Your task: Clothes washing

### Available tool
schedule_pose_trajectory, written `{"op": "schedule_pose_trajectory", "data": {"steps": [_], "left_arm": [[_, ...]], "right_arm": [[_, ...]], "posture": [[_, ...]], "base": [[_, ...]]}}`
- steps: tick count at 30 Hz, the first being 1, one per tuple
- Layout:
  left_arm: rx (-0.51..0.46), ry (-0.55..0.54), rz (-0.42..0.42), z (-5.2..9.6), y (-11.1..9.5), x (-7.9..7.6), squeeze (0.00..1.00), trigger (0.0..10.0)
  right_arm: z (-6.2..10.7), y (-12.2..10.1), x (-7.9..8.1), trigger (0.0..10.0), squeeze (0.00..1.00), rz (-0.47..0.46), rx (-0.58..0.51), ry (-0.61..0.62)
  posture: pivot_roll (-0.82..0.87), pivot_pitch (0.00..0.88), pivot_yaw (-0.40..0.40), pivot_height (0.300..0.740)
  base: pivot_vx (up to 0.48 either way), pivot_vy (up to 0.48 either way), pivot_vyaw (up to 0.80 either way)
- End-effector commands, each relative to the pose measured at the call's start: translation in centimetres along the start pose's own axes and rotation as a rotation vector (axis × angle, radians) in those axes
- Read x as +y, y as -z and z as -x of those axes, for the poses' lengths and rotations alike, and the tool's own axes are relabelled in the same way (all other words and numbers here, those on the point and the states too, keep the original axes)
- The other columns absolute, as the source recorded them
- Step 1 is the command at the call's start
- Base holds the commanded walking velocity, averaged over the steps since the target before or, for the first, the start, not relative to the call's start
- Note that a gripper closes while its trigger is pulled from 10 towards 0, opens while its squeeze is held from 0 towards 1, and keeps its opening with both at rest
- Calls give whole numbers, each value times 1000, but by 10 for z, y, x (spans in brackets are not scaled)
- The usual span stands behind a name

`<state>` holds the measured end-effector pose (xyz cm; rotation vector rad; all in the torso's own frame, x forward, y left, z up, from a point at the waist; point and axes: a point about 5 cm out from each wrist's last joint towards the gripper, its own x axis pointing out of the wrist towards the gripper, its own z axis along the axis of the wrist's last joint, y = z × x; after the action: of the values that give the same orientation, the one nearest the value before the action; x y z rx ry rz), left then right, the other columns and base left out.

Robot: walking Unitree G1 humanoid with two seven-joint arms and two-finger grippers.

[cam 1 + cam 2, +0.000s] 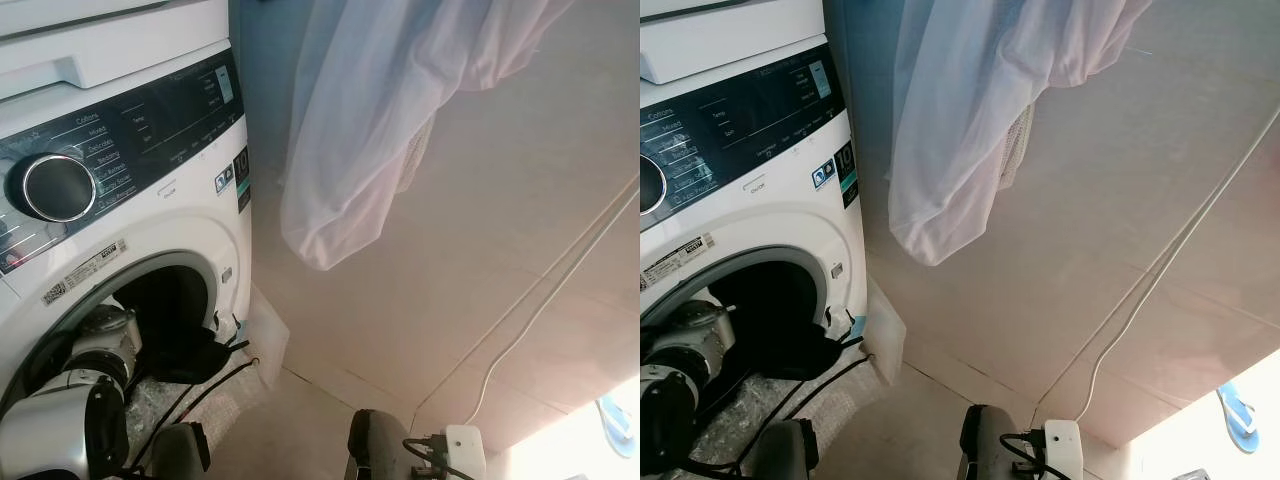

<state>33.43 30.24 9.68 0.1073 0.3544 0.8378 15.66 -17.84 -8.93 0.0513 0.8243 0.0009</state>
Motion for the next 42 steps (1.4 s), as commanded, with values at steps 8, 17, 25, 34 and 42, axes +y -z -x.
{"op": "schedule_pose_trajectory", "data": {"steps": [8,17,25,34,42], "left_arm": [[51,389,-56,25,28,-45,0,10000],[139,496,-125,39,67,-49,0,10000],[59,457,-142,37,63,-45,0,10000],[19,372,-102,29,49,-37,0,10000],[22,317,-75,25,46,-32,0,10000]], "right_arm": [[9,33,15,10000,0,-11,140,-42],[9,33,16,10000,0,-11,143,-48],[9,33,16,10000,0,-6,145,-52],[9,34,16,10000,0,-5,147,-54],[10,34,16,10000,0,-5,150,-53]], "posture": [[137,0,-108,497],[140,0,-105,497],[146,0,-107,497],[140,0,-104,497],[140,0,-104,497]], "base": [[0,0,0],[0,0,0],[0,0,0],[0,0,0],[0,0,0]]}}
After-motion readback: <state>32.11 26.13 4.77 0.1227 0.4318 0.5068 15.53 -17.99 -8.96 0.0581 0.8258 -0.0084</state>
